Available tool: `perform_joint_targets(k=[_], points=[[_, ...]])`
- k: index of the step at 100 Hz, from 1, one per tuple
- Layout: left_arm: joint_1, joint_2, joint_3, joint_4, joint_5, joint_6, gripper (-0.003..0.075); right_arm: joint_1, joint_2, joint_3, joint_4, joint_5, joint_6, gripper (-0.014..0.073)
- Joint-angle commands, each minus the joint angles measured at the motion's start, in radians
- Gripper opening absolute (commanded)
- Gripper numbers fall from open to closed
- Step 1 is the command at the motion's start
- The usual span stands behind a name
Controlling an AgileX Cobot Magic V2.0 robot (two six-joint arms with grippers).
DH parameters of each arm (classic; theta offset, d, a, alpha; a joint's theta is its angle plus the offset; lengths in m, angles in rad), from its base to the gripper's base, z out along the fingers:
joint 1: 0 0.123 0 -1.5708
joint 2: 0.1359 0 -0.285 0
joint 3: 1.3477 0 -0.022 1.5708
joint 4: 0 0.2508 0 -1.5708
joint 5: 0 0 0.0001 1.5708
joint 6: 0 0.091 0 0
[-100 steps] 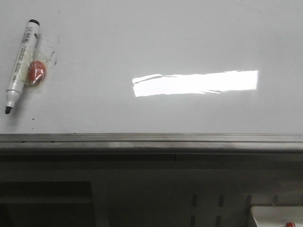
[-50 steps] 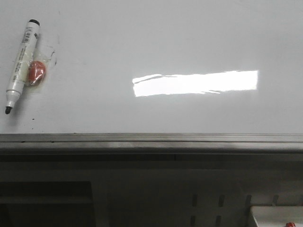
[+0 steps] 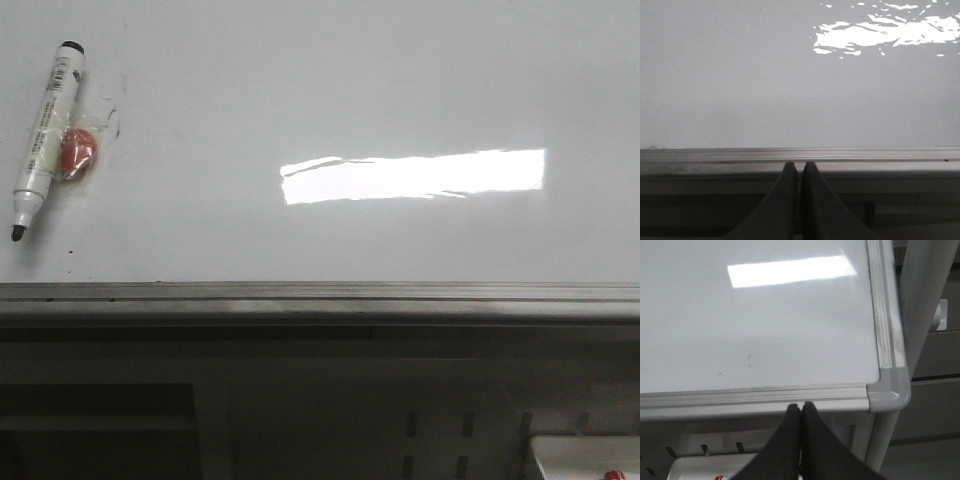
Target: Write number 4 on whiteboard
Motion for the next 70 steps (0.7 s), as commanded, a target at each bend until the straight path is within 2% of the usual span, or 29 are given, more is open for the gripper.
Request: perform_joint_targets(k=[1,23,39,63,70], points=[[0.003,-0.024,0.034,0.061,-0.073,0.001,-0.0020,-0.005,-0.016,0.024,-0.016,-0.055,0.000,-0.0064],[0.003,-0.024,0.034,0.079,-0.089,0.001,-0.0020,-0.005,-0.016,0.024,-0.016,-0.221,0.000,-0.0064],[0.003,-0.024,0.034,0.079,-0.106,0.001,-0.0020,-0.005,-0.016,0.024,-0.016,-0.242,0.000,-0.0064],[0.003,-0.024,0.034,0.048,-0.241,-0.008,-0.0020,-0.005,-0.016,0.024,-0.016,-0.262,0.000,-0.0064],[0.003,-0.022,0.027,0.016,-0.247,-0.019,-0.0020,-0.005,-0.006,0.022,0.072,-0.262,0.000,-0.0064]])
